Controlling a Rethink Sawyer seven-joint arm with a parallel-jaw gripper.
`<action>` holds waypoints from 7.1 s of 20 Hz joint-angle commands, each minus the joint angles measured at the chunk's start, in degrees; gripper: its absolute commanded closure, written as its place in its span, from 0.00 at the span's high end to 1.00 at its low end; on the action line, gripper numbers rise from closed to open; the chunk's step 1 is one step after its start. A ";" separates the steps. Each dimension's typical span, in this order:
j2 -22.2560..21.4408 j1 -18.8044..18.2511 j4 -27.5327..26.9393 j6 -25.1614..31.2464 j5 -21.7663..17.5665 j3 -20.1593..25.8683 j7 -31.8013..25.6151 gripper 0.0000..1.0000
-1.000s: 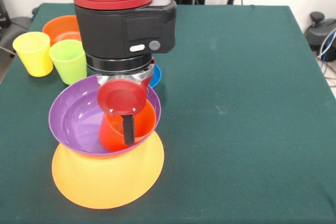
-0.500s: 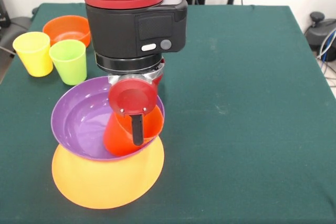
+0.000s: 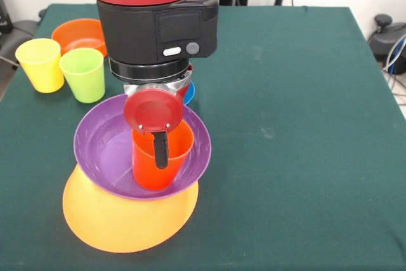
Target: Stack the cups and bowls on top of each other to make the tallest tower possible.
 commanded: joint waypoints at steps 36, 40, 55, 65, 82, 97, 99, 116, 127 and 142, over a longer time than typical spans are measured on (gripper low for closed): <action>-3.95 -4.04 15.34 3.10 -3.88 7.23 -10.23 0.00; -4.30 -4.55 16.20 2.60 -4.33 8.03 -10.71 0.00; -3.22 -4.21 15.00 0.47 -5.25 8.53 -8.47 0.00; -1.71 -4.61 9.03 2.49 -6.45 7.45 -9.15 0.00; -3.68 -7.22 7.58 5.86 -9.11 7.72 -11.12 0.00; -3.26 -6.42 6.87 5.59 -9.30 7.57 -9.26 0.00; -3.53 -6.03 6.95 5.82 -9.34 7.12 -8.58 0.00; -3.87 -1.70 7.46 6.14 -7.94 4.87 -2.03 0.00; -3.31 -1.59 6.54 4.36 -8.46 4.99 -4.13 1.00; -4.64 -1.99 6.84 7.49 -7.98 4.47 -3.52 1.00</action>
